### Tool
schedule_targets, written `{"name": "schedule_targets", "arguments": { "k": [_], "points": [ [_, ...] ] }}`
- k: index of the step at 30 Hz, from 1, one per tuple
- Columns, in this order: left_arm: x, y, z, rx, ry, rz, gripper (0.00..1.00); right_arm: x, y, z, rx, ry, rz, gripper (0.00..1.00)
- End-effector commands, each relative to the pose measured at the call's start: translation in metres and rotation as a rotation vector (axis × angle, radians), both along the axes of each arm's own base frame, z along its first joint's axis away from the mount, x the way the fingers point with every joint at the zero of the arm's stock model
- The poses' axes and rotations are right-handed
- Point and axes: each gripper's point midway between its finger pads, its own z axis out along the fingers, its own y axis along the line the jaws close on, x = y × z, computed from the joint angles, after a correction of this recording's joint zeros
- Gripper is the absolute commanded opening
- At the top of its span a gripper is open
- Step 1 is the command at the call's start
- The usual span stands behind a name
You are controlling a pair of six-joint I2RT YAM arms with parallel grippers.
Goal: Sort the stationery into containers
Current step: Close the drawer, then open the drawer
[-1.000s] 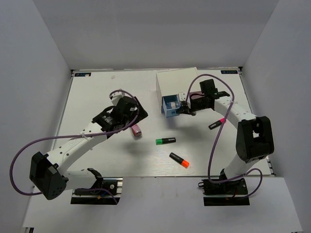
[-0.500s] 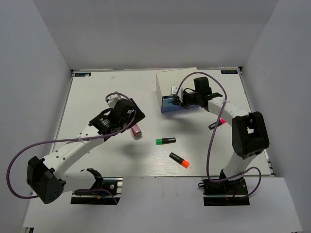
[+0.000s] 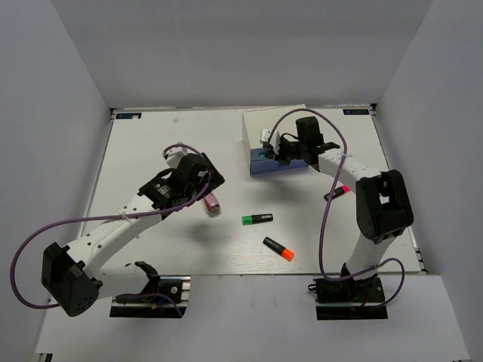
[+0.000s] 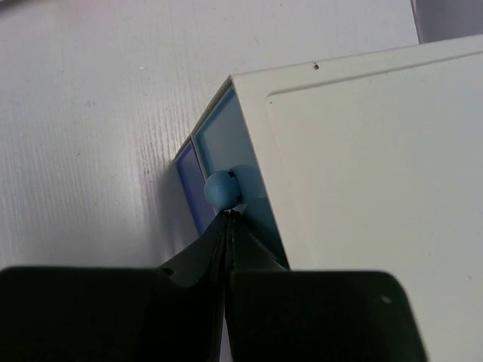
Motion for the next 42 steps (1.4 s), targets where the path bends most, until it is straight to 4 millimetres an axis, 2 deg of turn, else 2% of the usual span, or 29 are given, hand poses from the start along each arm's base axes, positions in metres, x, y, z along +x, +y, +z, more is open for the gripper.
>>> {"name": "schedule_targets", "arguments": {
  "k": [1, 2, 3, 4, 5, 6, 7, 8, 9, 11, 12, 16, 17, 19, 20, 21, 23, 24, 26, 32, 36, 37, 42],
  "points": [
    [0.003, 0.006, 0.003, 0.007, -0.02, 0.03, 0.99, -0.017, 0.002, 0.019, 0.044, -0.035, 0.068, 0.0],
    [0.003, 0.006, 0.003, 0.007, -0.02, 0.03, 0.99, -0.025, 0.001, 0.024, 0.048, -0.051, 0.087, 0.02],
    [0.003, 0.009, -0.001, 0.019, -0.016, 0.036, 0.99, -0.035, -0.004, 0.012, 0.042, -0.022, 0.08, 0.06],
    [0.003, 0.009, -0.001, 0.019, -0.016, 0.036, 0.99, -0.039, -0.007, 0.018, 0.052, -0.035, 0.07, 0.24],
    [0.001, 0.01, -0.005, 0.025, -0.009, 0.036, 0.99, -0.036, -0.014, 0.019, 0.068, -0.042, 0.01, 0.37],
    [0.001, 0.01, -0.005, 0.025, -0.009, 0.036, 0.99, -0.042, -0.02, 0.017, 0.094, 0.006, -0.042, 0.46],
    [0.001, 0.01, -0.005, 0.025, -0.009, 0.036, 0.99, -0.04, -0.021, 0.021, 0.13, 0.025, -0.087, 0.72],
    [0.004, 0.008, -0.005, 0.028, -0.015, 0.03, 0.99, -0.035, -0.027, 0.024, 0.149, 0.021, -0.124, 0.84],
    [0.006, 0.003, -0.005, 0.026, -0.021, 0.005, 0.99, -0.036, -0.035, 0.022, 0.153, 0.02, -0.174, 0.9],
    [0.007, -0.004, -0.01, 0.05, -0.019, -0.059, 0.99, -0.034, -0.042, 0.023, 0.202, 0.094, -0.272, 0.9],
    [0.01, -0.009, -0.015, 0.066, -0.004, -0.077, 0.99, -0.028, -0.053, 0.026, 0.222, 0.077, -0.337, 0.9],
    [0.018, -0.023, -0.021, 0.086, 0.008, -0.137, 0.99, -0.019, -0.078, 0.027, 0.385, 0.303, -0.618, 0.88],
    [0.021, -0.026, -0.015, 0.075, -0.009, -0.15, 0.99, -0.02, -0.08, 0.026, 0.422, 0.373, -0.658, 0.78],
    [0.023, -0.03, -0.016, 0.072, -0.013, -0.163, 0.99, -0.019, -0.09, 0.027, 0.463, 0.42, -0.692, 0.62],
    [0.025, -0.032, -0.014, 0.064, -0.025, -0.163, 0.99, -0.02, -0.09, 0.028, 0.513, 0.49, -0.728, 0.45],
    [0.024, -0.031, -0.018, 0.069, -0.017, -0.163, 0.99, -0.019, -0.092, 0.03, 0.53, 0.501, -0.737, 0.38],
    [0.023, -0.031, -0.02, 0.069, -0.017, -0.163, 0.99, -0.015, -0.094, 0.035, 0.571, 0.543, -0.766, 0.32],
    [0.025, -0.031, -0.016, 0.058, -0.033, -0.162, 0.99, -0.012, -0.095, 0.038, 0.583, 0.55, -0.772, 0.32],
    [0.023, -0.03, -0.019, 0.063, -0.026, -0.163, 0.99, -0.006, -0.097, 0.035, 0.595, 0.595, -0.794, 0.32],
    [0.022, -0.03, -0.015, 0.052, -0.042, -0.162, 0.99, 0.011, -0.096, 0.029, 0.604, 0.646, -0.814, 0.46],
    [0.02, -0.028, -0.015, 0.052, -0.042, -0.162, 0.99, 0.025, -0.099, 0.025, 0.616, 0.684, -0.892, 0.46],
    [0.021, -0.028, -0.015, 0.045, -0.041, -0.156, 0.99, 0.025, -0.101, 0.018, 0.605, 0.715, -0.916, 0.46],
    [0.021, -0.027, -0.012, 0.045, -0.051, -0.149, 0.99, 0.03, -0.102, 0.015, 0.631, 0.727, -0.961, 0.45]
  ]
}}
